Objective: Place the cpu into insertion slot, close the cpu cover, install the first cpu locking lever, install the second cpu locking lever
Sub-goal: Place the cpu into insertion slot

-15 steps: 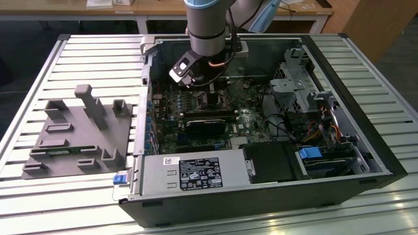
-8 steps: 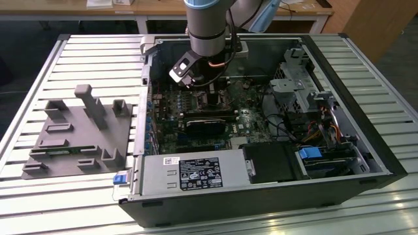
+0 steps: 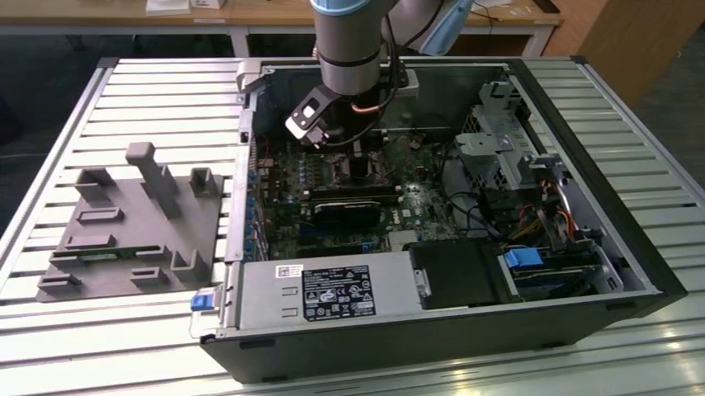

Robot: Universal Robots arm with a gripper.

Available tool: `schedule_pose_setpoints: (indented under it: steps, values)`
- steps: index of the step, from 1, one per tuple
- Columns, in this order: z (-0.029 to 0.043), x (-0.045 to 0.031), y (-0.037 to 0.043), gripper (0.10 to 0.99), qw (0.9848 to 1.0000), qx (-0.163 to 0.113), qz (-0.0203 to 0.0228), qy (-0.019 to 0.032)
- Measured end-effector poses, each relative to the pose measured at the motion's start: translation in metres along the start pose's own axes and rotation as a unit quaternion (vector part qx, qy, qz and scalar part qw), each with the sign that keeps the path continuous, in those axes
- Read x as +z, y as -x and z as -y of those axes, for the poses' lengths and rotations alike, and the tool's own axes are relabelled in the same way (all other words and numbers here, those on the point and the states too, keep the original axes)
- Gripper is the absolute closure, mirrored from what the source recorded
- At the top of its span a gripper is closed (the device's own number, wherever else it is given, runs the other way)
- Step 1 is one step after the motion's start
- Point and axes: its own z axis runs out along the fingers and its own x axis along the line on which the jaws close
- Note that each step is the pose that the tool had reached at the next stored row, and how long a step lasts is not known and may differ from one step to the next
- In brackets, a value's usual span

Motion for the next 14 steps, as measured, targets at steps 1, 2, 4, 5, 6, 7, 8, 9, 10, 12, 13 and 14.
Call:
schedule_pose_setpoints:
  steps: [1, 2, 4, 5, 6, 7, 8, 9, 10, 12, 13, 14]
  values:
    - [0.0, -0.0002, 0.0, 0.475, 1.0, 0.0, 0.0, 0.0]
    - [-0.0001, -0.0009, 0.0, 0.475, 1.0, 0.0, 0.0, 0.0]
    - [-0.0005, -0.0044, -0.0001, 0.475, 1.0, 0.0, 0.0, 0.0]
    - [-0.0007, -0.0065, -0.0001, 0.475, 1.0, 0.0, 0.0, 0.0]
    - [-0.0009, -0.0083, -0.0001, 0.475, 1.0, 0.0, 0.0, 0.0]
    - [-0.0012, -0.0105, -0.0002, 0.475, 1.0, 0.0, -0.0001, 0.0]
    - [-0.0014, -0.0126, -0.0002, 0.475, 1.0, 0.0, 0.0, 0.0]
    - [-0.0016, -0.0145, -0.0003, 0.475, 1.0, 0.0, 0.0, 0.0]
    - [-0.0018, -0.016, -0.0003, 0.475, 1.0, 0.0, 0.0, 0.0]
    - [-0.0021, -0.0184, -0.0003, 0.475, 1.0, 0.0, 0.0, 0.0001]
    - [-0.0021, -0.0187, -0.0003, 0.475, 1.0, 0.0, 0.0, 0.0003]
    - [-0.0016, -0.0187, -0.0003, 0.475, 1.0, 0.0, -0.0002, 0.0009]
